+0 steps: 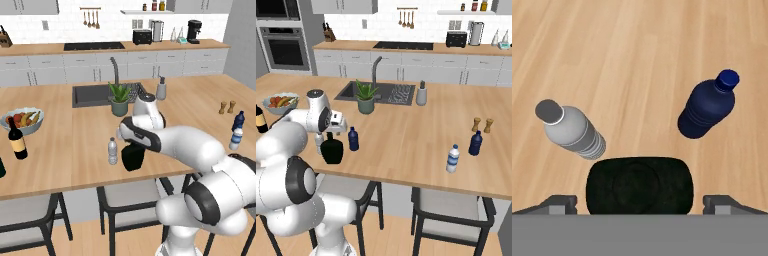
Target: Move the plastic bottles in the middle to the plastics group, and the glass bottles in the middle to the glass group.
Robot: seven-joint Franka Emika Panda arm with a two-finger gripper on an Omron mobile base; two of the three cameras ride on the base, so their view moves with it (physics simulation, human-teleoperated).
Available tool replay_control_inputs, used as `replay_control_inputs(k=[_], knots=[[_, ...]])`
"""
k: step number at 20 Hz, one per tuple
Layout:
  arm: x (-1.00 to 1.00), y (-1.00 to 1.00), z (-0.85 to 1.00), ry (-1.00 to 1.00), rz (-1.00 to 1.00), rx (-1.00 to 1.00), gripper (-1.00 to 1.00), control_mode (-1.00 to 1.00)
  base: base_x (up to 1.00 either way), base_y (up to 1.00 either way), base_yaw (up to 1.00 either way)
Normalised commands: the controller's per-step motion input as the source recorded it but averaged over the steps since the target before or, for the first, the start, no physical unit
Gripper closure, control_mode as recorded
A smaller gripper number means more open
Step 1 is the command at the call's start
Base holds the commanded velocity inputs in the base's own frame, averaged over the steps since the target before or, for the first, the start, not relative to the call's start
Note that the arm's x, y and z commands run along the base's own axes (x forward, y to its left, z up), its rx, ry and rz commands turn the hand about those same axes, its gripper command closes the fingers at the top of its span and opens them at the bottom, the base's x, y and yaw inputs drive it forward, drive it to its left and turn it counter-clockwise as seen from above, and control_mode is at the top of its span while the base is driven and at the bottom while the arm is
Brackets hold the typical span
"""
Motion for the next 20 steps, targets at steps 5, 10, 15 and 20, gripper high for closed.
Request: replay_control_inputs(k=[5, 10, 15, 20], knots=[[0.05, 0.11, -0.15, 0.0, 0.0, 0.0, -1.0, -1.0, 0.0, 0.0, 0.0], [0.0, 0.05, -0.14, 0.0, 0.0, 0.0, -1.0, -1.0, 0.0, 0.0, 0.0], [0.0, 0.0, -0.07, 0.0, 0.0, 0.0, -1.0, -1.0, 0.0, 0.0, 0.0], [0.05, 0.0, 0.0, 0.0, 0.0, 0.0, -1.0, -1.0, 0.0, 0.0, 0.0]])
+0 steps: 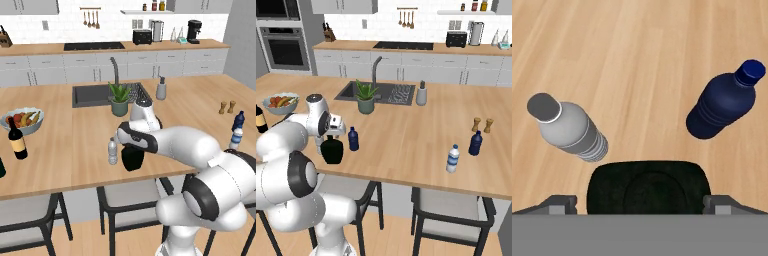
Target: Move the plastic bottles in the middle to the plastics group, and the glass bottles in the middle to the glass group.
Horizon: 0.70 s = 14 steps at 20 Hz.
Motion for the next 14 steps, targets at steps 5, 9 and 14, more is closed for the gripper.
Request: replay_control_inputs(k=[5, 9, 14], knots=[[0.05, -0.03, 0.0, 0.0, 0.0, 0.0, -1.0, -1.0, 0.0, 0.0, 0.0], [0.0, -0.03, 0.0, 0.0, 0.0, 0.0, -1.0, -1.0, 0.0, 0.0, 0.0], [0.02, -0.02, -0.02, 0.0, 0.0, 0.0, -1.0, -1.0, 0.0, 0.0, 0.0]])
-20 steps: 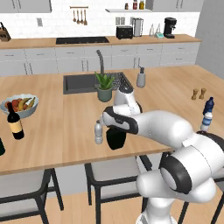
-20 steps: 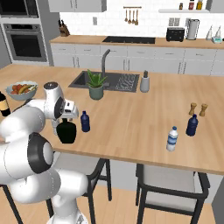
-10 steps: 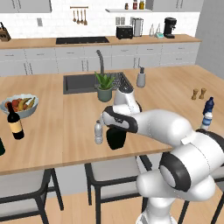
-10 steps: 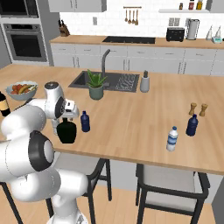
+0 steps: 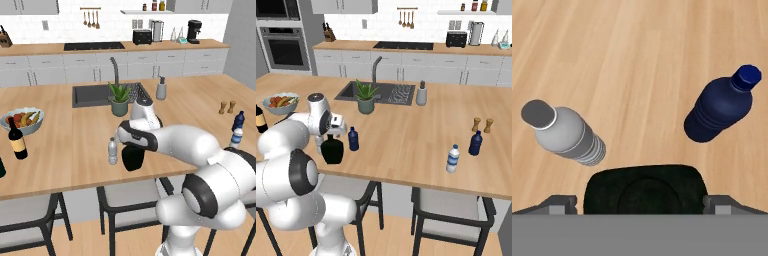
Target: Move the plastic bottles in the middle to the plastics group, and the glass bottles in the middle to the glass group.
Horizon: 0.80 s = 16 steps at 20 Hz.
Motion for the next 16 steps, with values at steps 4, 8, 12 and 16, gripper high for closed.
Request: replay_control_inputs(k=[4, 8, 12, 16], knots=[[0.04, -0.04, 0.0, 0.01, 0.0, 0.0, -1.0, -1.0, 0.0, 0.0, 0.0], [0.0, 0.0, -0.03, 0.0, 0.0, 0.0, -1.0, -1.0, 0.0, 0.0, 0.0], [0.0, 0.0, -0.21, 0.0, 0.0, 0.0, -1.0, -1.0, 0.0, 0.0, 0.0], [0.0, 0.0, -0.06, 0.0, 0.0, 0.0, -1.0, -1.0, 0.0, 0.0, 0.0]])
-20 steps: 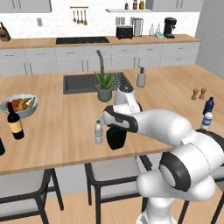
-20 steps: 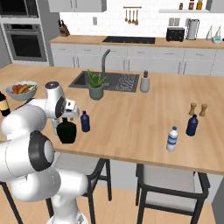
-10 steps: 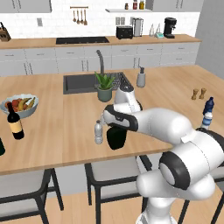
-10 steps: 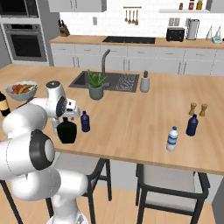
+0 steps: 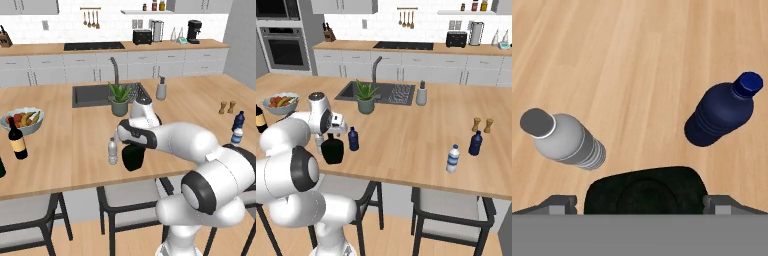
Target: Move the plastic bottles in the middle to the plastics group, and the glass bottles in the middle to the glass group.
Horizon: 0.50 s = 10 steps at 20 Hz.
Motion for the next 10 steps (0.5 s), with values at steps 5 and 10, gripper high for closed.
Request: replay_control_inputs(k=[5, 10], knots=[[0.0, 0.0, 0.0, 0.0, 0.0, 0.0, 1.0, -1.0, 0.0, 0.0, 0.0], [0.0, 0.0, 0.0, 0.0, 0.0, 0.0, 1.0, -1.0, 0.0, 0.0, 0.0]])
